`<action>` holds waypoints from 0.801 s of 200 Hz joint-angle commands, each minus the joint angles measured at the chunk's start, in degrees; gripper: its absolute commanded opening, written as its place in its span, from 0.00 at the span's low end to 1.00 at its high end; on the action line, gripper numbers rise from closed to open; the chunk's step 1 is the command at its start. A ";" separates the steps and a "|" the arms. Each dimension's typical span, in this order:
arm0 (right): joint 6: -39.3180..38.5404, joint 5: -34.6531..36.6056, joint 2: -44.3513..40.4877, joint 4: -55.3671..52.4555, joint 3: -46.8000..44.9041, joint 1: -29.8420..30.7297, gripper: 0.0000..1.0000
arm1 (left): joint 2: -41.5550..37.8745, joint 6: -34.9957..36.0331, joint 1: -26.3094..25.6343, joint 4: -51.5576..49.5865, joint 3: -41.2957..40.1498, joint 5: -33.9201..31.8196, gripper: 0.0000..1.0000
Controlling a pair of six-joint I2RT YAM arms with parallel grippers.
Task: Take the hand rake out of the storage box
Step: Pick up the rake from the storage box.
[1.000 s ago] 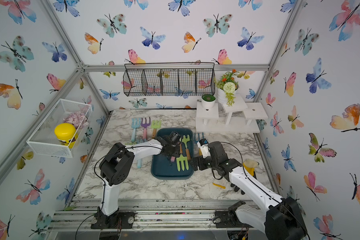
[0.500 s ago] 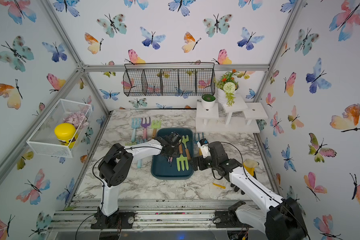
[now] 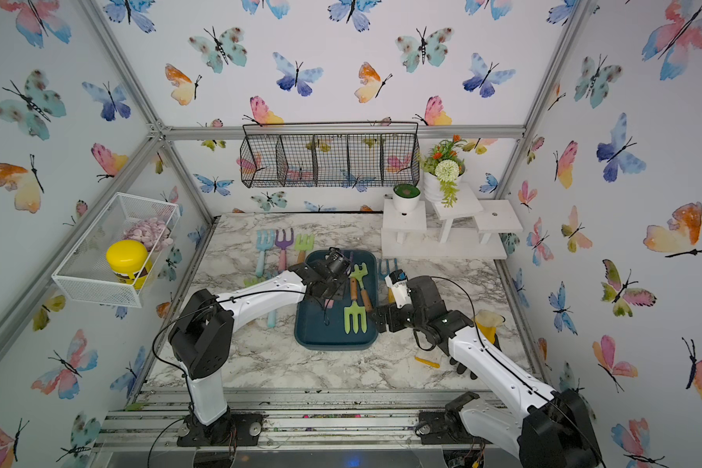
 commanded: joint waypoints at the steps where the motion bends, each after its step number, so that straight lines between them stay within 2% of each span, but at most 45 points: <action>1: 0.59 0.04 -1.06 -0.46 -0.66 0.32 0.97 | -3.89 0.16 -0.79 -1.16 -0.44 -2.46 0.08; 89: 0.70 0.17 -1.45 -0.46 -0.66 0.28 1.00 | -12.83 -1.11 -1.13 -1.50 -3.72 -2.31 0.07; 160: 0.42 -0.21 -1.04 -0.11 -0.83 0.28 1.00 | -23.59 -2.78 0.67 -0.87 -13.69 -4.29 0.07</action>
